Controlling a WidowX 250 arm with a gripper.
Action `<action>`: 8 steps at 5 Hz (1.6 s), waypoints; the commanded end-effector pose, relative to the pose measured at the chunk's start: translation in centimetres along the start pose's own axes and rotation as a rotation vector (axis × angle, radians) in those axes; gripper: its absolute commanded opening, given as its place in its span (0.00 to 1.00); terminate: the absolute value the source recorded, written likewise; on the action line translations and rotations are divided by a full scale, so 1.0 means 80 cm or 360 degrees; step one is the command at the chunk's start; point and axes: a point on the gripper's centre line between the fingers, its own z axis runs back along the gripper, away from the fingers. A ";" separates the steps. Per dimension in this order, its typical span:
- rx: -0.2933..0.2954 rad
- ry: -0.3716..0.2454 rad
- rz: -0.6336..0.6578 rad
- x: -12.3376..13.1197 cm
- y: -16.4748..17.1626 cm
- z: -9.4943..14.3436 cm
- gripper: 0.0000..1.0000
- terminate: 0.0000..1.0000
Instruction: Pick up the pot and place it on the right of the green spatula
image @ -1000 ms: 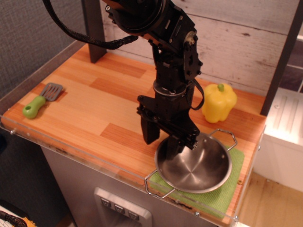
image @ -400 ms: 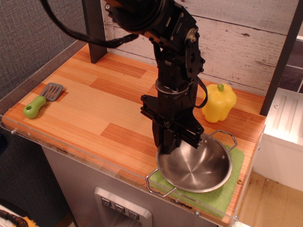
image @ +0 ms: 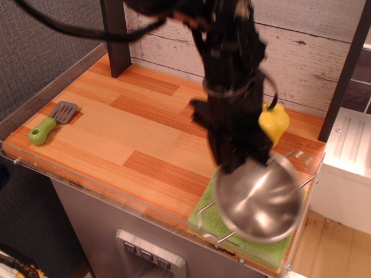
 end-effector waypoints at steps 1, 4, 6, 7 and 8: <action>-0.0064 -0.0491 0.0012 0.017 0.035 0.124 0.00 0.00; 0.0211 -0.0188 0.0554 -0.033 0.219 0.082 0.00 0.00; 0.0164 -0.0032 0.0606 -0.064 0.249 0.038 0.00 0.00; 0.0140 0.0022 0.0607 -0.069 0.250 0.025 0.00 0.00; 0.0142 0.0035 0.0612 -0.072 0.249 0.019 0.00 0.00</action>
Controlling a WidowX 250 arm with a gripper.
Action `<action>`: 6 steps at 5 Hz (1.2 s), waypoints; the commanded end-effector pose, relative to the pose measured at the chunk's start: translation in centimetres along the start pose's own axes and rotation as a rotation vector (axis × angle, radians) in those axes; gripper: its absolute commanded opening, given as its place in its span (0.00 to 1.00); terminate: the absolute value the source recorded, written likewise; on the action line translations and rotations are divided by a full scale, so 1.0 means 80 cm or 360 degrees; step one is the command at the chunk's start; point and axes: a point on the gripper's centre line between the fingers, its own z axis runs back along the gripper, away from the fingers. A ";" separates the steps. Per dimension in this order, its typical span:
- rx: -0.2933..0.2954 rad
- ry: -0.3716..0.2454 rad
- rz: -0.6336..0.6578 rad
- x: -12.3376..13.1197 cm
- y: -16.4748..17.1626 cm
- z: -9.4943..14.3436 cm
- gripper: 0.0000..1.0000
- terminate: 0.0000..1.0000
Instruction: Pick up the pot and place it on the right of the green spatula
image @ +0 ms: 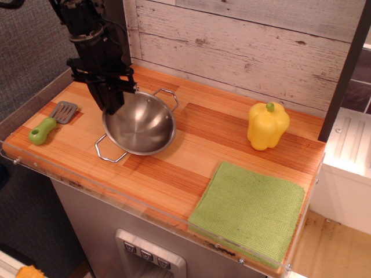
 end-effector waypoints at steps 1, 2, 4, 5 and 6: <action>0.0054 -0.0079 -0.0024 -0.014 0.002 0.025 1.00 0.00; 0.0097 -0.0151 -0.0036 -0.019 -0.001 0.047 1.00 0.00; 0.0170 -0.0276 -0.0049 -0.036 -0.013 0.085 1.00 0.00; 0.0195 -0.0317 -0.0100 -0.038 -0.029 0.100 1.00 0.00; 0.0197 -0.0297 -0.0131 -0.039 -0.036 0.102 1.00 0.00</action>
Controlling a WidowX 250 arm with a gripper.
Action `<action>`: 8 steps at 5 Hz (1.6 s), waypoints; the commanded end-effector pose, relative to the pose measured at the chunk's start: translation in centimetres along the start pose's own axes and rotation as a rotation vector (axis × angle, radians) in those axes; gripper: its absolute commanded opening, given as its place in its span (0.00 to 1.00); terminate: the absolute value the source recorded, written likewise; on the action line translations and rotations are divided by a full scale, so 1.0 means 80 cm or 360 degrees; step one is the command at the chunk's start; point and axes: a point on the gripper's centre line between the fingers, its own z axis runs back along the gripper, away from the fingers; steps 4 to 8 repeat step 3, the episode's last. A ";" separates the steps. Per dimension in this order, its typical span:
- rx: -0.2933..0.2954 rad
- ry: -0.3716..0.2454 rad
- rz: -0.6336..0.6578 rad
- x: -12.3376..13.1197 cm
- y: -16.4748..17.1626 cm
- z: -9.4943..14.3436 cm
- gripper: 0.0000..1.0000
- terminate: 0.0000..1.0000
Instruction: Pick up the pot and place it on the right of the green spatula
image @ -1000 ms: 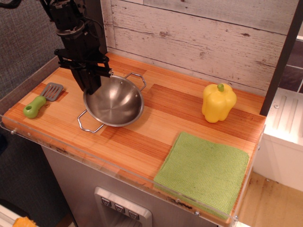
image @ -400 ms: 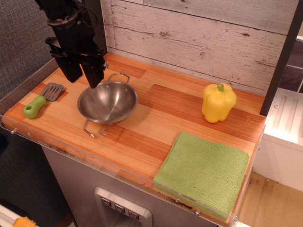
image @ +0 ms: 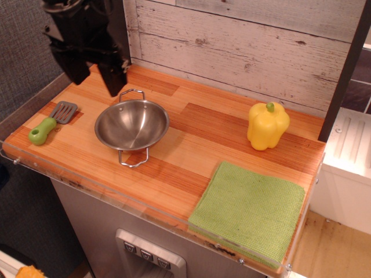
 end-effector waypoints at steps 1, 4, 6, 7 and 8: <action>0.0017 0.0047 -0.0098 -0.012 -0.007 0.020 1.00 0.00; 0.0017 0.0047 -0.0098 -0.012 -0.007 0.020 1.00 1.00; 0.0017 0.0047 -0.0098 -0.012 -0.007 0.020 1.00 1.00; 0.0017 0.0047 -0.0098 -0.012 -0.007 0.020 1.00 1.00; 0.0017 0.0047 -0.0098 -0.012 -0.007 0.020 1.00 1.00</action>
